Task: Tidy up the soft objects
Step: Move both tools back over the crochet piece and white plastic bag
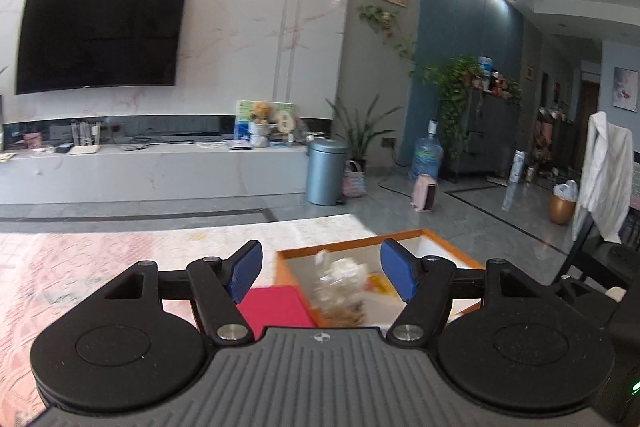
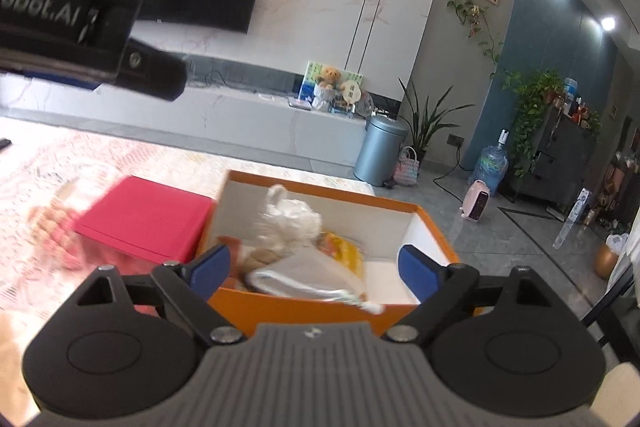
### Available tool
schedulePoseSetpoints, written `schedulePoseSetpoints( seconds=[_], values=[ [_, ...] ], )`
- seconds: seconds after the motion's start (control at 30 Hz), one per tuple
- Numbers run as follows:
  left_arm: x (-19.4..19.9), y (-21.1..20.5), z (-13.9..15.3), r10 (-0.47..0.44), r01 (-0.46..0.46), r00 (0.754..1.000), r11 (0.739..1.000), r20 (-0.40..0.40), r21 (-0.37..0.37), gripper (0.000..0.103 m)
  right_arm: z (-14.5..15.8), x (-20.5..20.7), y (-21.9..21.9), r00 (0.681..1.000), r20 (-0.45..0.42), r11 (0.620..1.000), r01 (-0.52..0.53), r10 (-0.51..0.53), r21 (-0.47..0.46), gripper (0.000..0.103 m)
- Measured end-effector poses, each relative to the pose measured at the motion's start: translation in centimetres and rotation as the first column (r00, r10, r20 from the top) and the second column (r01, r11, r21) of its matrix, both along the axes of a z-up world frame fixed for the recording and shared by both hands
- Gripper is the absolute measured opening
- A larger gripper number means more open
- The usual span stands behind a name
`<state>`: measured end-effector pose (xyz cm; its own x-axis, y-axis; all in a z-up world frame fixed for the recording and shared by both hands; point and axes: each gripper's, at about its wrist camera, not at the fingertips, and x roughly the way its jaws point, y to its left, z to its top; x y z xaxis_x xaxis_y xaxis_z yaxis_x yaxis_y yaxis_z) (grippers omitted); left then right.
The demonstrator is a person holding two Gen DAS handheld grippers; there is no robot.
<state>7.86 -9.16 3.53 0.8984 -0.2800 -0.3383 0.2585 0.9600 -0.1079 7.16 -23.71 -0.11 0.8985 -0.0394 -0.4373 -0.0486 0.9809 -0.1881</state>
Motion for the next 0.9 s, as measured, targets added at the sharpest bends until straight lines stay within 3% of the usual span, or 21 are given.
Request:
schedulePoseSetpoints(
  seconds=[0.2,0.4,0.73,0.9],
  values=[
    [-0.7,4.5,-1.8,0.092,-0.096,0.991,0.995,-0.102,-0.035,0.080,-0.3,-1.4,3.3,1.000,0.001,0.996,-0.021,0.021,0.083,0.090],
    [-1.2,9.0,-3.6,0.165,-0.174,0.969,0.984,-0.182,-0.036,0.080,-1.7,-2.1,7.1,0.998,-0.025,0.992,-0.062,0.065,0.110,0.090],
    [-2.1,14.8,-6.9,0.201,-0.216,0.940,0.976,-0.278,-0.025,0.079,-3.1,-2.0,13.3,0.974,-0.035,0.975,-0.223,0.224,0.024,0.089],
    [-2.0,17.1,-8.3,0.193,-0.209,0.933,0.978,-0.304,-0.020,0.078,-4.0,-0.8,15.7,0.954,-0.056,0.955,-0.296,0.295,-0.014,0.080]
  ],
)
